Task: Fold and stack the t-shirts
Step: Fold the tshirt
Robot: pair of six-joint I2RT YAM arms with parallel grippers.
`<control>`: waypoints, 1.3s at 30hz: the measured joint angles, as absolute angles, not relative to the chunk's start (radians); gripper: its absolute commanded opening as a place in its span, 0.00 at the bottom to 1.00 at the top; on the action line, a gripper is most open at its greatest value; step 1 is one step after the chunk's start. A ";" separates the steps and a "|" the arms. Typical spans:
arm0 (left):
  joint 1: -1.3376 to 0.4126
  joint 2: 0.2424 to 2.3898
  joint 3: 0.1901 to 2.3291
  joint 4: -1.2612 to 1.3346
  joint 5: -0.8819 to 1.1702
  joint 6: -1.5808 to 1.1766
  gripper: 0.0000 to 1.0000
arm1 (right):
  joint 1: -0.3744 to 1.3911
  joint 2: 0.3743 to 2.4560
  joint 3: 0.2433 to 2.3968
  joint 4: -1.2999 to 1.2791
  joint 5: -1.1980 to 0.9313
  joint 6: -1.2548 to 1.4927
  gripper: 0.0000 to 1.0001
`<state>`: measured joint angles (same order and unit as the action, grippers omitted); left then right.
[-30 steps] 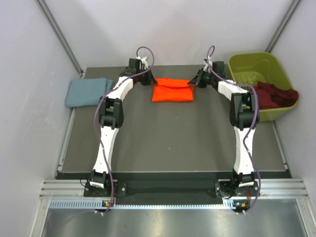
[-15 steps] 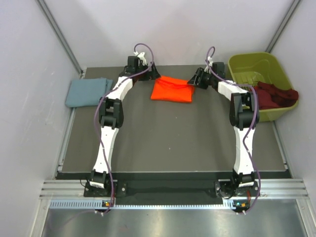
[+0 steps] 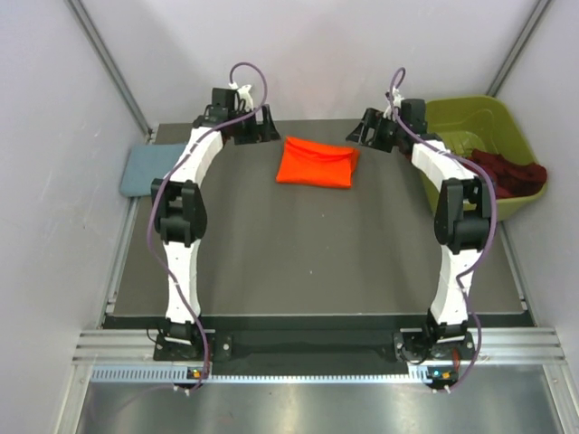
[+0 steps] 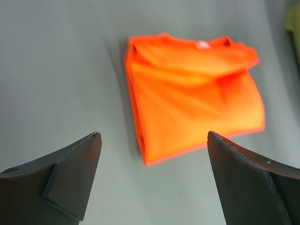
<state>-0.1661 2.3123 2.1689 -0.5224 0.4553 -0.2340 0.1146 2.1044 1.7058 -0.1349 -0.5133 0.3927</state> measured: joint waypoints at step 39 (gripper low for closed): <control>-0.089 2.464 2.052 -0.500 0.759 -0.412 0.93 | 0.250 2.294 1.617 0.035 -0.746 0.616 0.83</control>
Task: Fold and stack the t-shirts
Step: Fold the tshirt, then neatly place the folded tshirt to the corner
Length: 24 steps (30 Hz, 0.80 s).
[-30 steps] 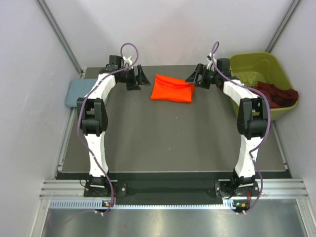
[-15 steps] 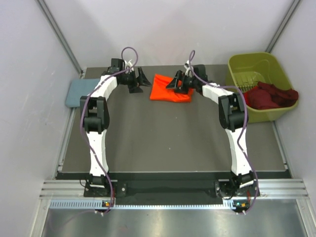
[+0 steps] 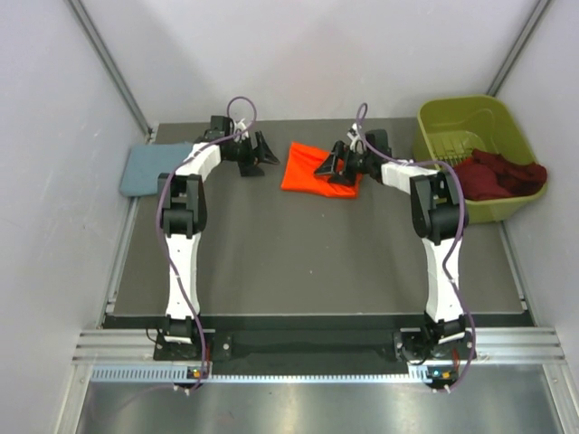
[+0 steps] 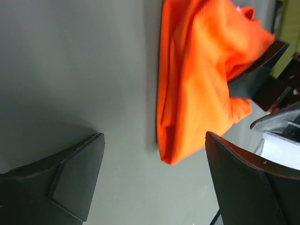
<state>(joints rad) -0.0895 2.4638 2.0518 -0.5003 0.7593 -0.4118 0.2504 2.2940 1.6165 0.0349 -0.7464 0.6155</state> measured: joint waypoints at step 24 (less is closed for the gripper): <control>-0.273 2.616 2.093 -0.274 0.950 -0.603 0.24 | 0.212 2.210 1.509 -0.023 -0.774 0.569 0.84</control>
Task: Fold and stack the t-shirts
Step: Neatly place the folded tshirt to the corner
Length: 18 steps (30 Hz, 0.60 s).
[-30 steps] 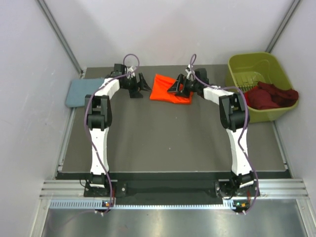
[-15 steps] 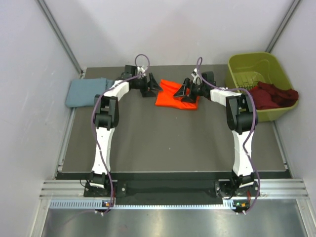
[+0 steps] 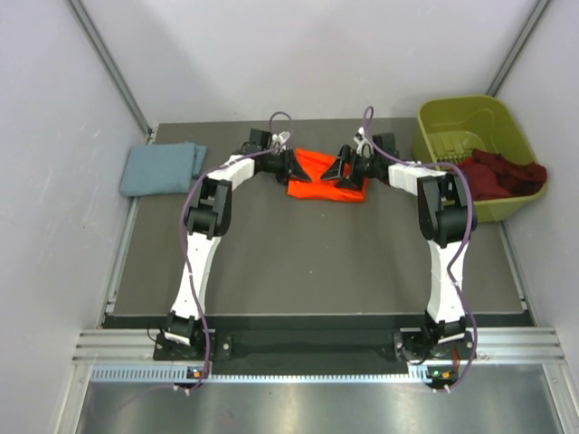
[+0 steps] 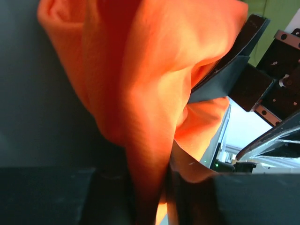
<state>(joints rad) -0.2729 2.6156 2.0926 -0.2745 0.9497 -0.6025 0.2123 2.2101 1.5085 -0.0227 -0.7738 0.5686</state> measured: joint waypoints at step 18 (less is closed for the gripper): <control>-0.108 2.386 2.065 -0.607 0.760 -0.328 0.08 | 0.053 1.984 1.553 -0.177 -0.691 0.408 1.00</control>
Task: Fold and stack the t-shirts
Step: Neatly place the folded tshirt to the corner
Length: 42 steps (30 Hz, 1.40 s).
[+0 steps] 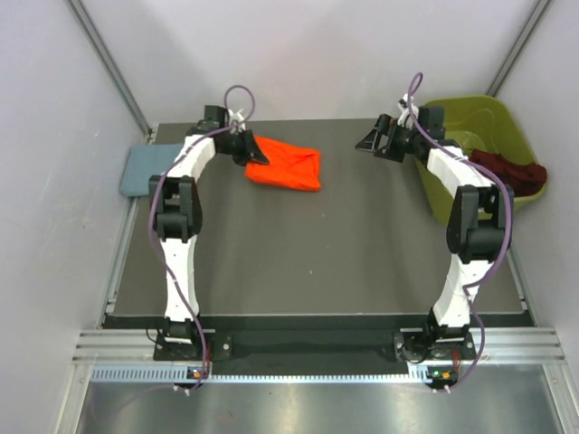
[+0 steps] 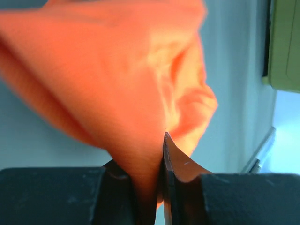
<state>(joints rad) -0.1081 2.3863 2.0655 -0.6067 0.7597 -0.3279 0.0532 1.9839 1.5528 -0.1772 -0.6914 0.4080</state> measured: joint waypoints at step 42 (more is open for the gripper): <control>0.182 2.027 2.185 -0.979 0.192 0.145 0.07 | 0.060 1.909 1.380 -0.165 -0.651 0.394 1.00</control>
